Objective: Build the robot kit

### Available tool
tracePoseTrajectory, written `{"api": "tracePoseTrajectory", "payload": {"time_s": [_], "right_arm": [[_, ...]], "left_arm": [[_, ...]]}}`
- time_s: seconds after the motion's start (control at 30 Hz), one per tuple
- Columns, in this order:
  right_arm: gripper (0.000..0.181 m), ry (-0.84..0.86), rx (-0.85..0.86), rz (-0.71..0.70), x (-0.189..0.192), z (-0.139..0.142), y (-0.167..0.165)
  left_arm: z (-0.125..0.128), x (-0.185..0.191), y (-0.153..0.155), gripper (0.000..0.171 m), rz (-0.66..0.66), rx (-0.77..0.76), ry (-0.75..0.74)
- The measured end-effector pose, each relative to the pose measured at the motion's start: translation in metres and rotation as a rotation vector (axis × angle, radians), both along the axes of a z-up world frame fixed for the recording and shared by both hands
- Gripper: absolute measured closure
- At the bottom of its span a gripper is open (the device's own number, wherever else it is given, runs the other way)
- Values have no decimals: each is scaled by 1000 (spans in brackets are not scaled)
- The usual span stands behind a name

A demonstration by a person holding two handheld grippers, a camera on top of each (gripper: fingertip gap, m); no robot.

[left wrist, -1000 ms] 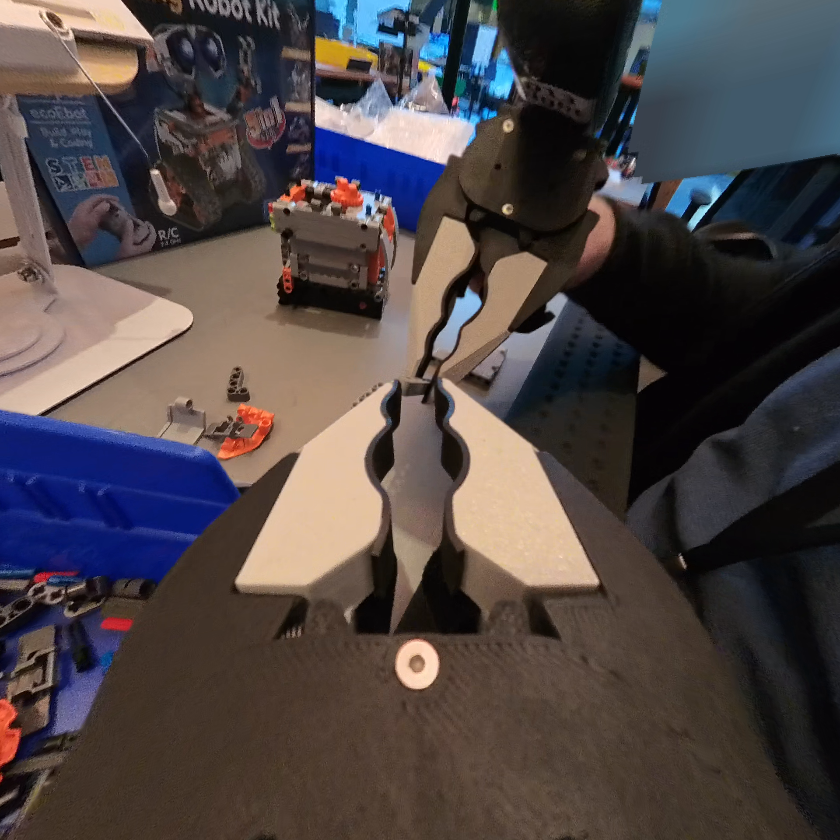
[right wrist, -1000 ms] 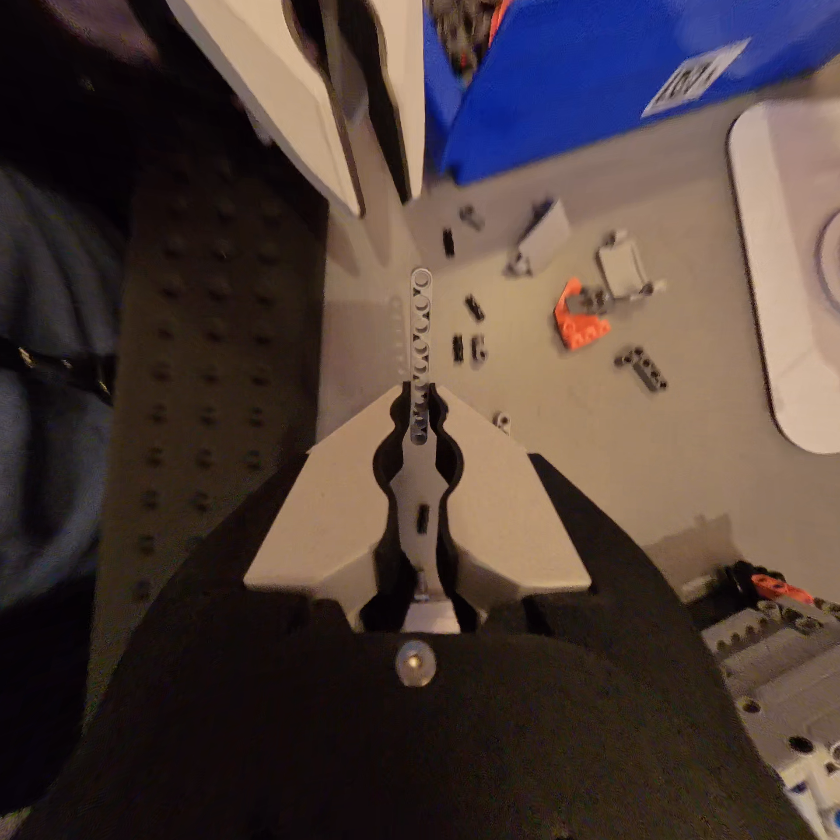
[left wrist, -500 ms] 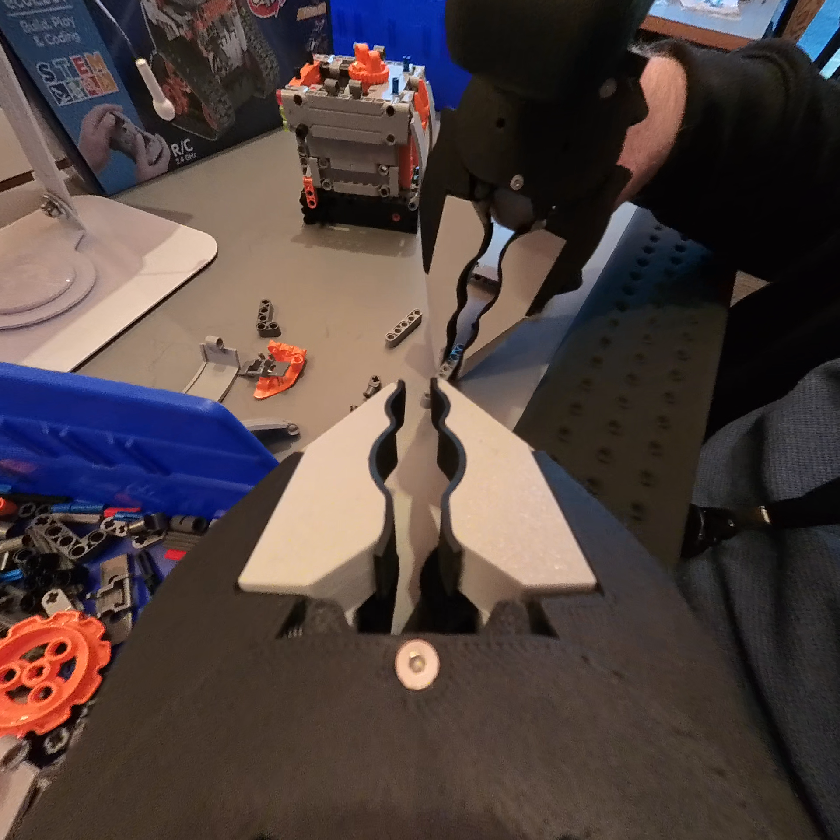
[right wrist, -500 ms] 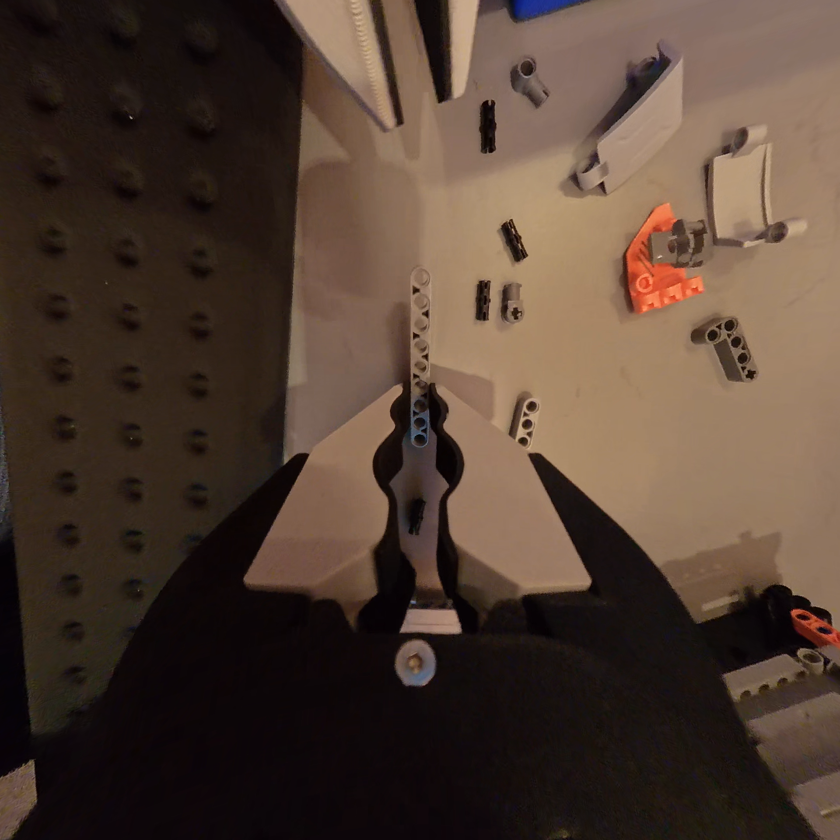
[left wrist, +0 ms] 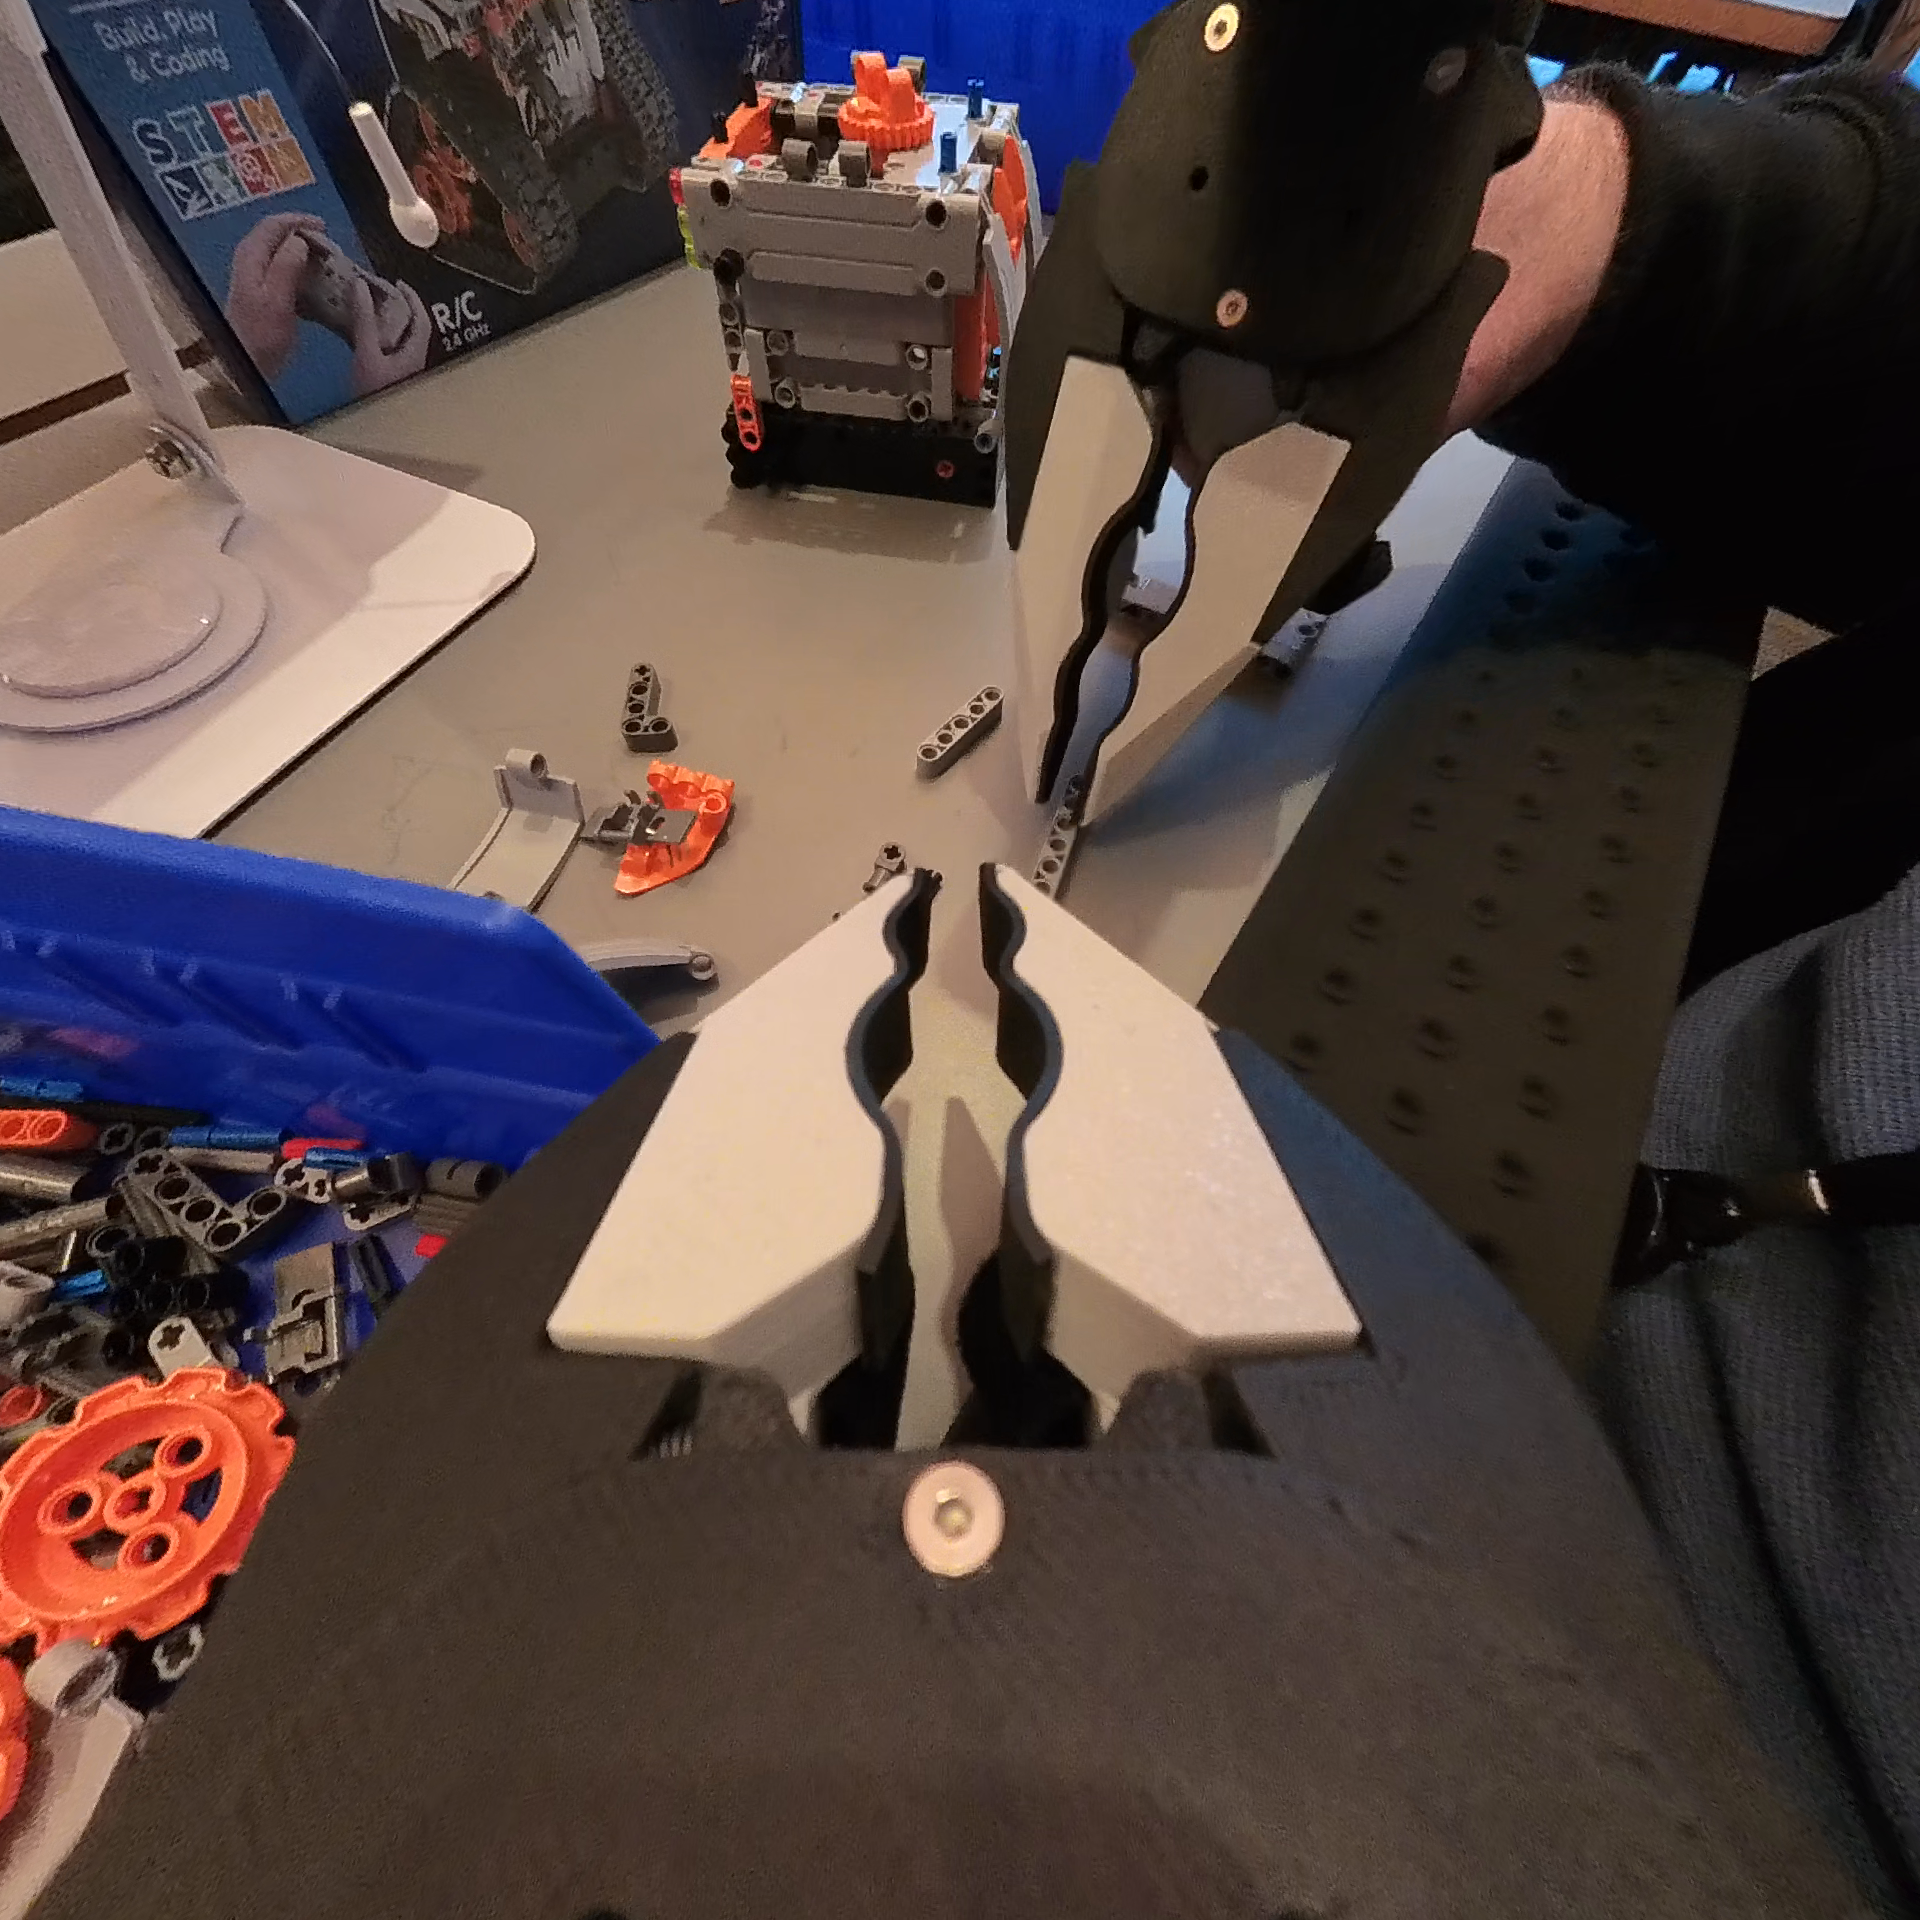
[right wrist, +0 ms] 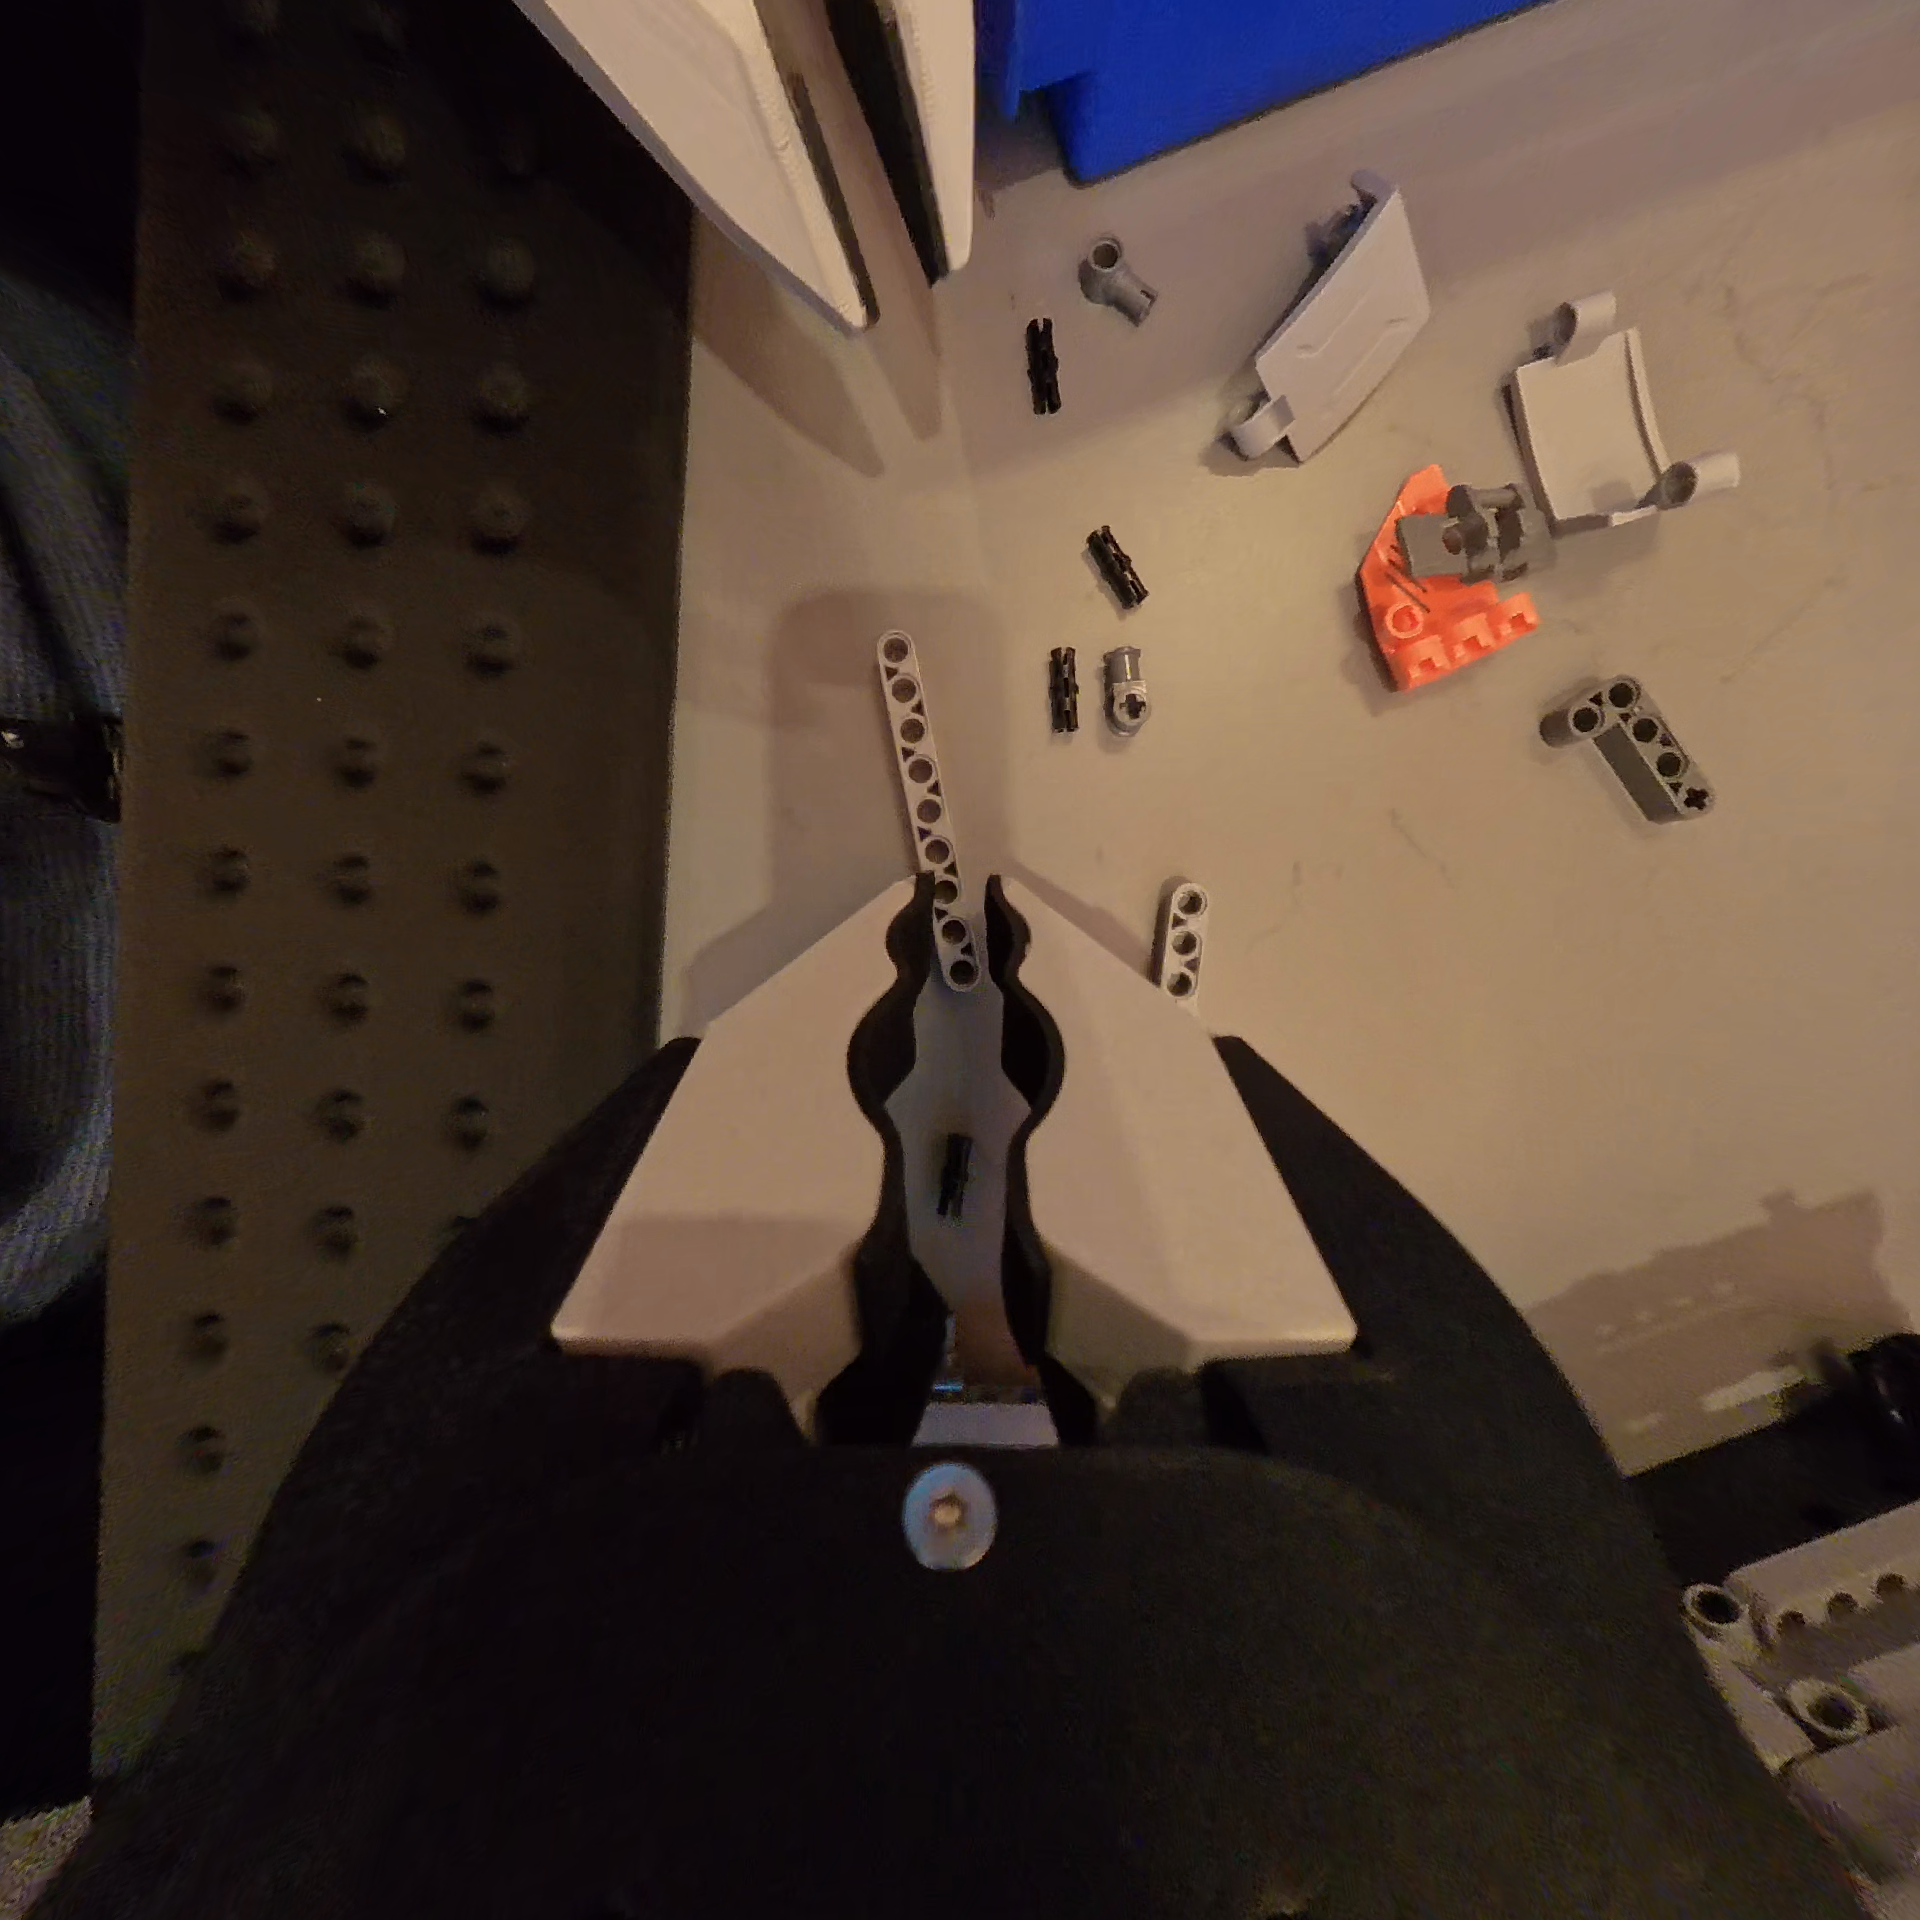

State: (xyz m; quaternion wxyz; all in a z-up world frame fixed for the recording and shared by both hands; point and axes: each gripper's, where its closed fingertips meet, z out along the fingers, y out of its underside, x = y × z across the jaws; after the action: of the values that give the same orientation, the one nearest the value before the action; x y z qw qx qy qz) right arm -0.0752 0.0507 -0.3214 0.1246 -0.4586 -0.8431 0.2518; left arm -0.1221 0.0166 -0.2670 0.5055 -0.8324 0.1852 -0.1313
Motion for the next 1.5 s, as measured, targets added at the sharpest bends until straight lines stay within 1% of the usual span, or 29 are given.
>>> {"api": "tracePoseTrajectory", "payload": {"time_s": [0.23,0.33,0.5,0.7,0.9,1.03,1.1,1.17,1.27,1.5], "right_arm": [[175,48,-89,-9,-2,4,0],[174,59,-97,-16,-3,5,2],[174,69,-107,-7,-3,6,0],[172,74,-113,-16,-1,7,4],[171,93,-116,-38,0,10,12],[171,115,-134,-51,0,15,16],[171,123,-137,-56,-1,16,17],[171,132,-139,-59,-2,18,17],[171,148,-140,-62,-4,21,18],[172,197,-153,-93,-5,31,26]], "left_arm": [[-8,-7,3,168,37,-38,28],[-16,-15,5,171,76,-72,81],[-28,-26,8,171,123,-126,152],[-32,-31,9,171,152,-146,168],[-36,-49,8,171,209,-183,158],[-36,-59,8,171,258,-181,168],[-35,-59,9,171,262,-170,190],[-28,-56,9,171,248,-126,195],[-30,-53,8,171,231,-137,187],[-24,-39,8,171,168,-87,212]]}}
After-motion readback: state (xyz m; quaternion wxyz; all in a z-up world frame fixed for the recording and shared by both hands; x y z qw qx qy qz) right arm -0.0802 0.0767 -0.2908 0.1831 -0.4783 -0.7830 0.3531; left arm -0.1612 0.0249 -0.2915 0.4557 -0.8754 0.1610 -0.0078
